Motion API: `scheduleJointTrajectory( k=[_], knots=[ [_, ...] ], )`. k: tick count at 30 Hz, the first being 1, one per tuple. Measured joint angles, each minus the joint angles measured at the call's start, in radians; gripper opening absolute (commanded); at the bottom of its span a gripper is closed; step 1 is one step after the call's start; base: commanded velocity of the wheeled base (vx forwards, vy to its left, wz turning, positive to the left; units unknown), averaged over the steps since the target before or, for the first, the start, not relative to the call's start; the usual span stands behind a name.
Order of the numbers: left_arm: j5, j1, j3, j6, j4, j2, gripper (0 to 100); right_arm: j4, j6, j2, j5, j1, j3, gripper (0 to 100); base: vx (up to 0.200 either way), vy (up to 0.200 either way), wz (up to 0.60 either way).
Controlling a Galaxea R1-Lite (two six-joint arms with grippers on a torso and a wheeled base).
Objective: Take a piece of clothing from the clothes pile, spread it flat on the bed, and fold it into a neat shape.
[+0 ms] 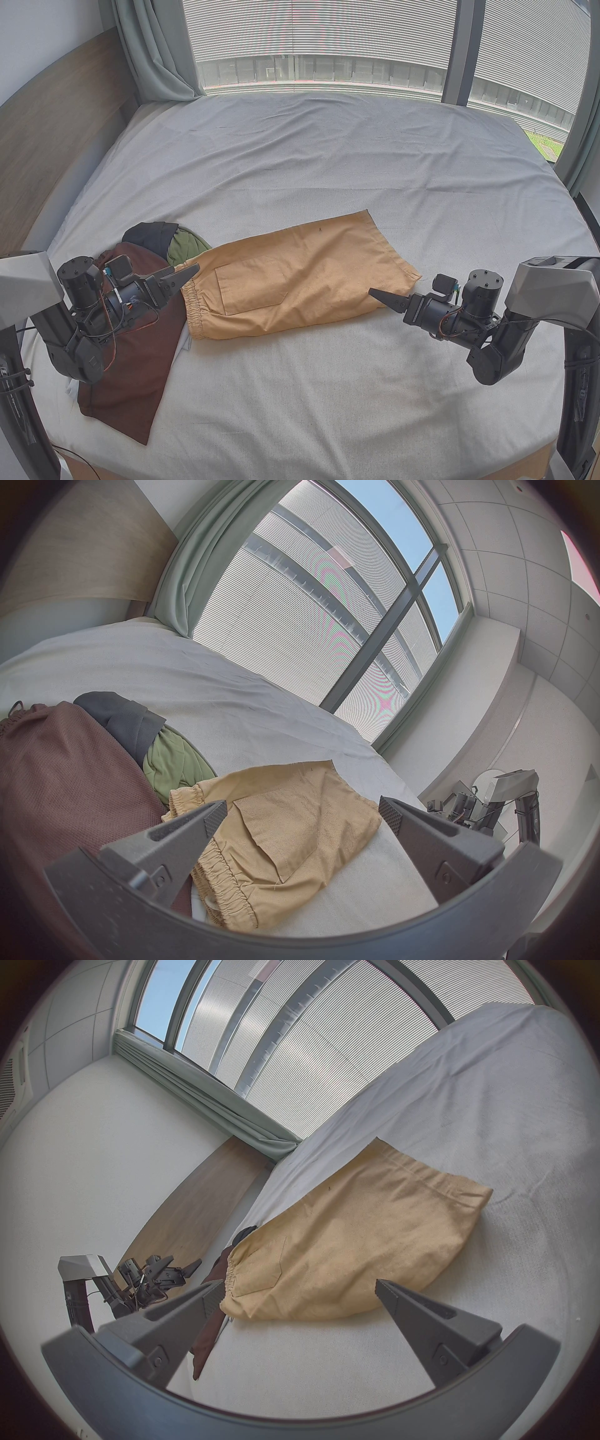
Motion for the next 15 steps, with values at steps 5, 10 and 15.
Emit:
scheduleJointTrajectory(
  k=[5, 10, 15],
  knots=[
    [0.000, 0.001, -0.002, 0.001, 0.000, 0.001, 100, 0.020, -0.001, 0.020, 0.000, 0.003, 0.004, 100, 0.000, 0.000, 0.00],
    [0.000, 0.003, -0.001, 0.000, 0.000, 0.001, 100, 0.027, 0.000, 0.044, 0.000, 0.003, -0.003, 100, 0.000, 0.000, 0.00],
    [-0.001, 0.003, -0.002, 0.000, 0.000, 0.000, 100, 0.027, 0.000, 0.077, 0.000, 0.004, -0.023, 100, 0.000, 0.000, 0.00]
  ],
)
